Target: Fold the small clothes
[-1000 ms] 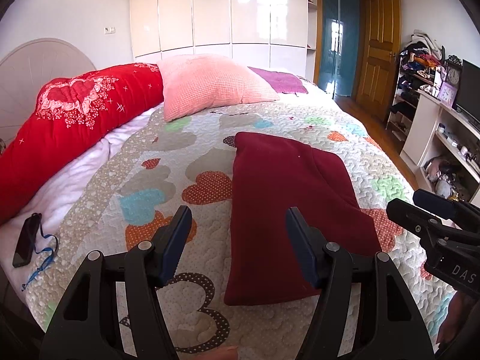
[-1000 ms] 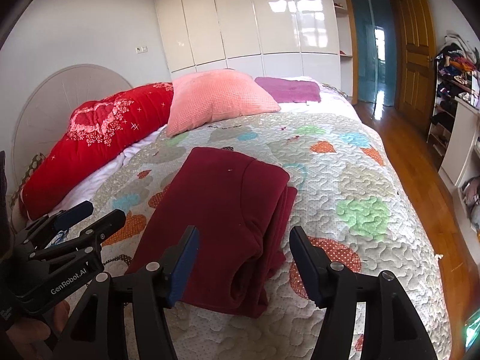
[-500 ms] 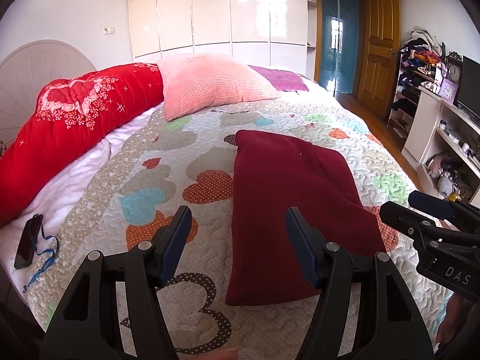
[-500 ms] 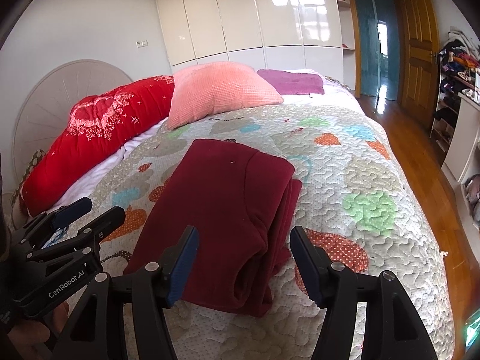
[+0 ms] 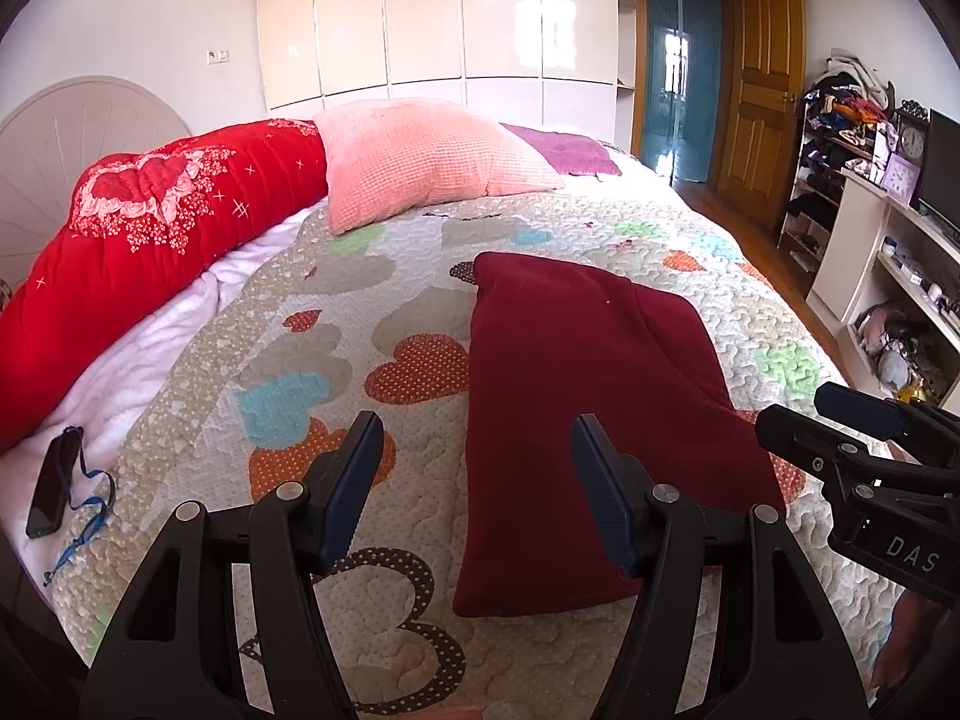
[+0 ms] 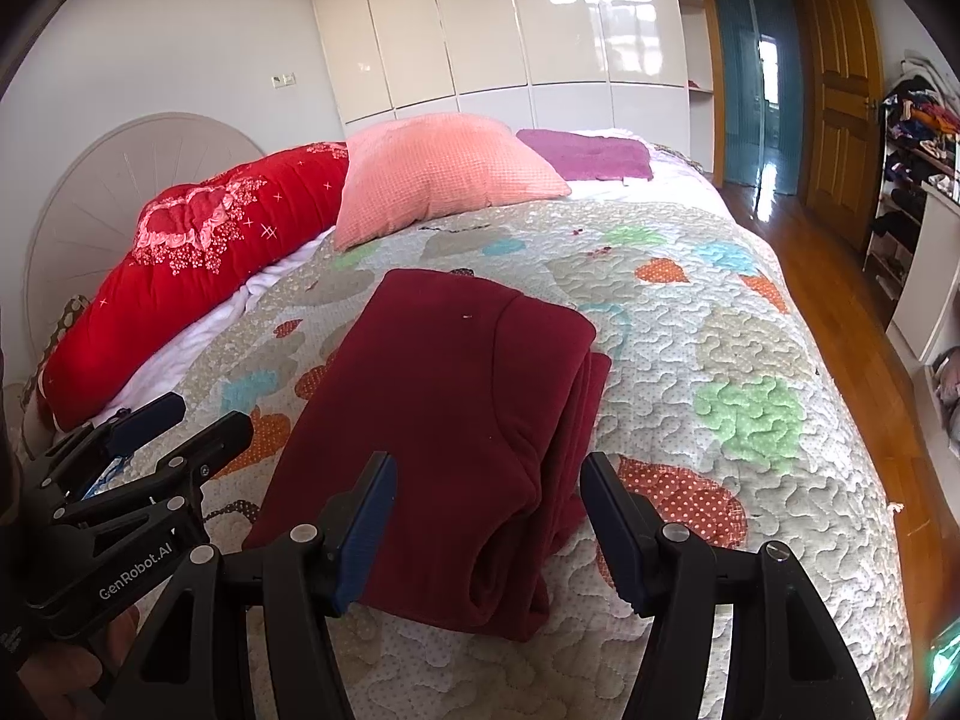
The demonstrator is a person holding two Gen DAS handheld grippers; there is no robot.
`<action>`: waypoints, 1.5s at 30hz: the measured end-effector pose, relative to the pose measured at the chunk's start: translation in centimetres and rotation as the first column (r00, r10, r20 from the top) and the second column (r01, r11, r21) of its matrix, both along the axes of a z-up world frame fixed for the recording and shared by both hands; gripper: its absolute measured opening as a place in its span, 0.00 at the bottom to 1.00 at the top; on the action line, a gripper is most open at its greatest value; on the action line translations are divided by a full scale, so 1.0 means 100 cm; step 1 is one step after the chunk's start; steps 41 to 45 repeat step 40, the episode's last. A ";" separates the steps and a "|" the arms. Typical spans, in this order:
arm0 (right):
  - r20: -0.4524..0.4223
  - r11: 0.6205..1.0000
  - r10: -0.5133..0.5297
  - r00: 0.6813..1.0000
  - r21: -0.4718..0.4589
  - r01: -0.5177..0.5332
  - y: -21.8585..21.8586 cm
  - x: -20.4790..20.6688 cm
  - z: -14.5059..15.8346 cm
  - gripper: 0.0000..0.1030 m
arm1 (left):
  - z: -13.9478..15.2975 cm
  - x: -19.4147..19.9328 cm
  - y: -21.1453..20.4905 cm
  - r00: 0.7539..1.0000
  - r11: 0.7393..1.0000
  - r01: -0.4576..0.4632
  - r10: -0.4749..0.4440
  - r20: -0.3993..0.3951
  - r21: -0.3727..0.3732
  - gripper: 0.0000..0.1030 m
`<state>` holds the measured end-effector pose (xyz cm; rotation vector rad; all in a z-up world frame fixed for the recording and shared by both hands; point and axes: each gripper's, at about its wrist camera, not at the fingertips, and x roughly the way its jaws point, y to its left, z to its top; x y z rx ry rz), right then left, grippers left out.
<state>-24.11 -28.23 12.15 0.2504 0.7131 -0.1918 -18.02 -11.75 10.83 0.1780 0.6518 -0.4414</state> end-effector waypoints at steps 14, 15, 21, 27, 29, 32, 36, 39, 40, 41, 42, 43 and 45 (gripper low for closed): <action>-0.023 1.000 -0.005 1.000 0.011 0.005 -0.003 0.006 -0.007 0.60 | -0.005 0.004 -0.003 1.000 1.000 0.001 -0.001 -0.015 0.006 0.63; -0.024 1.000 -0.004 1.000 0.013 0.005 -0.003 0.007 -0.008 0.60 | -0.005 0.005 -0.003 1.000 1.000 0.000 0.000 -0.016 0.006 0.63; -0.031 1.000 -0.004 1.000 0.021 0.004 -0.003 0.009 -0.011 0.60 | -0.007 0.006 -0.005 1.000 1.000 0.003 -0.002 -0.021 0.011 0.63; -0.041 1.000 0.002 0.999 0.024 -0.001 -0.003 0.011 -0.014 0.60 | -0.009 0.009 -0.006 1.000 1.000 0.006 -0.005 -0.027 0.014 0.63; -0.045 1.000 0.004 0.999 0.028 -0.003 -0.003 0.011 -0.016 0.60 | -0.009 0.009 -0.006 1.000 1.000 0.005 -0.004 -0.028 0.014 0.63; -0.051 0.999 0.006 0.999 0.033 -0.004 -0.003 0.012 -0.018 0.60 | -0.011 0.009 -0.007 1.000 1.000 0.009 -0.008 -0.029 0.015 0.63; -0.059 0.999 0.007 0.998 0.036 -0.004 -0.003 0.013 -0.021 0.60 | -0.013 0.008 -0.008 1.000 1.000 0.013 -0.013 -0.014 0.024 0.63; -0.063 0.999 0.011 0.998 0.039 -0.009 -0.003 0.013 -0.024 0.60 | -0.014 0.007 -0.007 1.000 1.000 0.016 -0.016 -0.007 0.015 0.63; -0.064 0.999 0.010 0.998 0.039 -0.007 -0.004 0.012 -0.025 0.60 | -0.014 0.008 -0.006 1.000 1.000 0.016 -0.016 -0.011 0.012 0.63; -0.064 0.999 0.010 0.998 0.039 -0.007 -0.004 0.012 -0.025 0.60 | -0.014 0.008 -0.006 1.000 1.000 0.016 -0.016 -0.011 0.012 0.63; -0.064 0.999 0.010 0.998 0.039 -0.007 -0.004 0.012 -0.025 0.60 | -0.014 0.008 -0.006 1.000 1.000 0.016 -0.016 -0.011 0.012 0.63; -0.064 0.999 0.010 0.998 0.039 -0.007 -0.004 0.012 -0.025 0.60 | -0.014 0.008 -0.006 1.000 1.000 0.016 -0.016 -0.011 0.012 0.63; -0.064 0.999 0.010 0.998 0.039 -0.007 -0.004 0.012 -0.025 0.60 | -0.014 0.008 -0.006 1.000 1.000 0.016 -0.016 -0.011 0.012 0.63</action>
